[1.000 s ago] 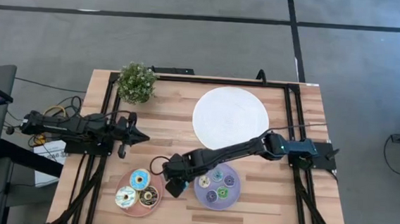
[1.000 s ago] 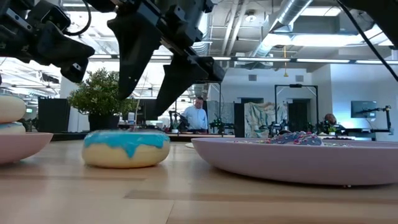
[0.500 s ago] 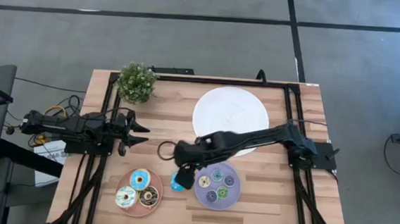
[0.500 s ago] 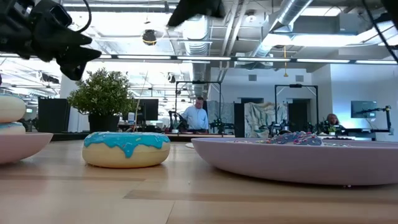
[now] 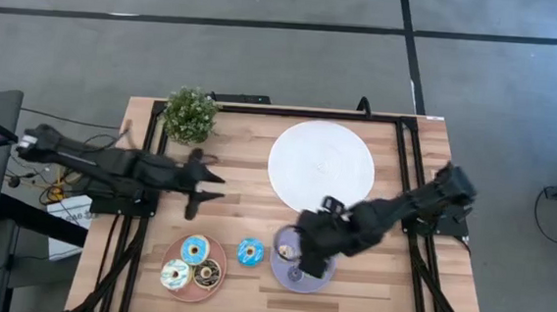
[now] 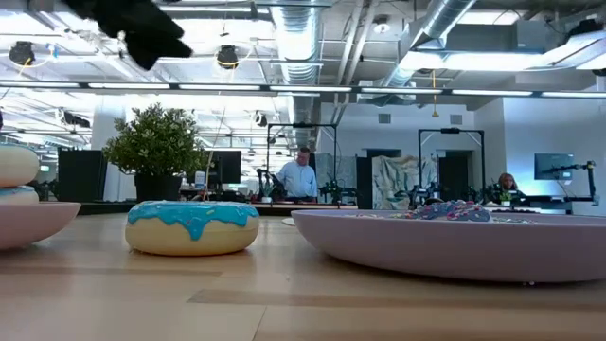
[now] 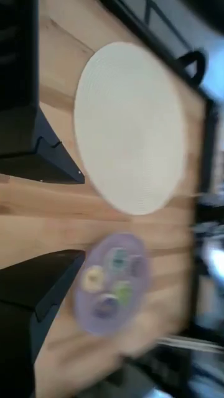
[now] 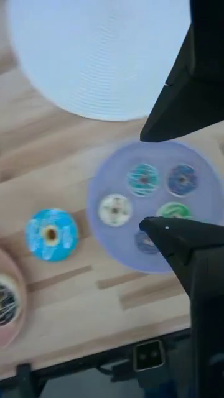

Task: Pick & Place donuts
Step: Put the big light blue donut on the pink plate

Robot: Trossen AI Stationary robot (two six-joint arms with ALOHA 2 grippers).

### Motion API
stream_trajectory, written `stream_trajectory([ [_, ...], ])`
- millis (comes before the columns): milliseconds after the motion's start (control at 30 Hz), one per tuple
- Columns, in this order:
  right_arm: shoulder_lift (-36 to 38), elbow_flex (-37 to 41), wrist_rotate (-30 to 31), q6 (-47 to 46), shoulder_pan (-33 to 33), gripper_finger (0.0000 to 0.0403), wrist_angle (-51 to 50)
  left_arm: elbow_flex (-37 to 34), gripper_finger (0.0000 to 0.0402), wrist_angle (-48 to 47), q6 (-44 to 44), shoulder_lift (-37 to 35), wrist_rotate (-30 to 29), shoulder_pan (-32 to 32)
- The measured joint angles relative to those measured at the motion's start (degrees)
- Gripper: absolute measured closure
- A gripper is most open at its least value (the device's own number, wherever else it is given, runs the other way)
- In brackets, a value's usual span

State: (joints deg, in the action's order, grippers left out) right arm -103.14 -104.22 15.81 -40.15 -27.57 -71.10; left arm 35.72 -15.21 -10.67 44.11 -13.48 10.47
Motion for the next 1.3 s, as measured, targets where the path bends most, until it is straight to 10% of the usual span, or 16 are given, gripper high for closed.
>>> stream_trajectory([
  [533, 35.73, 54.43, 10.16, -36.62, -20.54, 0.0266, 25.36, 43.84, 0.0226, -39.98, 20.52, 48.5, 5.32, 3.02],
  [933, 37.49, 60.62, 10.12, -39.14, -24.15, 0.028, 28.33, 65.4, 0.0226, -53.28, 27.94, 72.83, 11.12, 3.51],
  [1300, 37.49, 60.62, 5.03, -38.89, -24.92, 0.028, 28.11, 67.56, 0.0226, -52.73, 25.8, 77.97, 12.72, 6.45],
])
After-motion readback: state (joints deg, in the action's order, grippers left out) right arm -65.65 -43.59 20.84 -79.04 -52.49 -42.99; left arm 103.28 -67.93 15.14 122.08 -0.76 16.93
